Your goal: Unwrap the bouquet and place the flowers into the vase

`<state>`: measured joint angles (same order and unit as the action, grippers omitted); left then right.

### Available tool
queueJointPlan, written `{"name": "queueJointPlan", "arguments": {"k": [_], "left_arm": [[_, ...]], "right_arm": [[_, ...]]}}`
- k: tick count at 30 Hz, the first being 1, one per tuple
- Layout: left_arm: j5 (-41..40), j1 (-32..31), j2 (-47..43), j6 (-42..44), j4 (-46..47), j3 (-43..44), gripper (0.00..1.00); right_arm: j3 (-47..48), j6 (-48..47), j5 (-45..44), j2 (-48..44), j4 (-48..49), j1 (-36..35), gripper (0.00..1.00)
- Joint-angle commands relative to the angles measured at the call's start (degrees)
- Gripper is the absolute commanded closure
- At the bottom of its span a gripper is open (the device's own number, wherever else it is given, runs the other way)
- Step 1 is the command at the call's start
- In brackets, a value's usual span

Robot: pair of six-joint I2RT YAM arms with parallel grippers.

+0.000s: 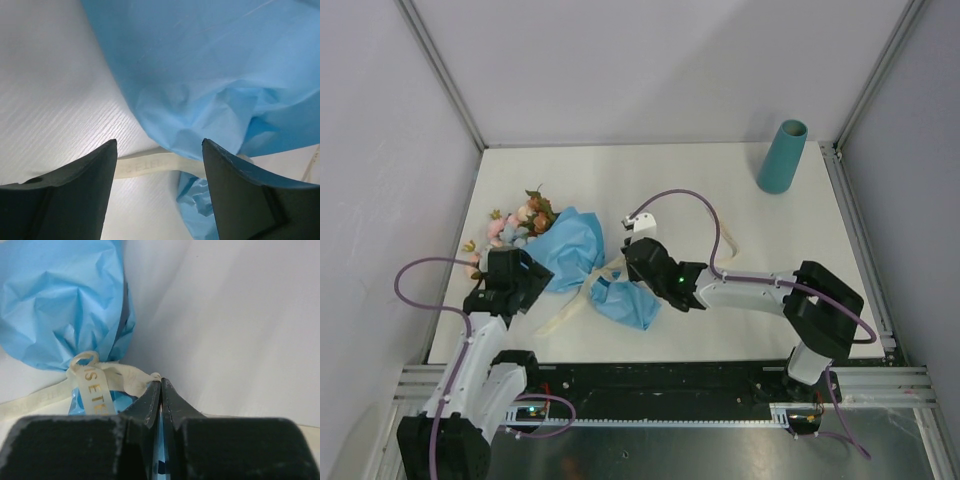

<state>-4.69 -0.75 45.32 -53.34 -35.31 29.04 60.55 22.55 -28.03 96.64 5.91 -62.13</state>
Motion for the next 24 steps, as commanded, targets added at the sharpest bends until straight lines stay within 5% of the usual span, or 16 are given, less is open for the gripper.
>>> {"name": "queueJointPlan", "arguments": {"k": [1, 13, 19, 24], "left_arm": [[-4.42, 0.58, -3.84, 2.60, -0.98, 3.96, 0.26], [-4.88, 0.58, -6.25, 2.76, -3.60, 4.85, 0.22], [0.98, 0.58, -1.93, 3.67, -1.37, 5.33, 0.23], [2.43, 0.58, 1.45, 2.60, 1.55, 3.72, 0.25]], "right_arm": [[0.29, -3.96, 2.24, -3.34, 1.05, -2.84, 0.88], [3.02, -5.23, 5.68, -2.81, 1.28, -8.57, 0.67], [7.69, 1.77, -5.45, 1.79, -7.77, -8.80, 0.48], [8.33, 1.31, -5.55, 4.11, -7.32, -10.54, 0.46]]}}
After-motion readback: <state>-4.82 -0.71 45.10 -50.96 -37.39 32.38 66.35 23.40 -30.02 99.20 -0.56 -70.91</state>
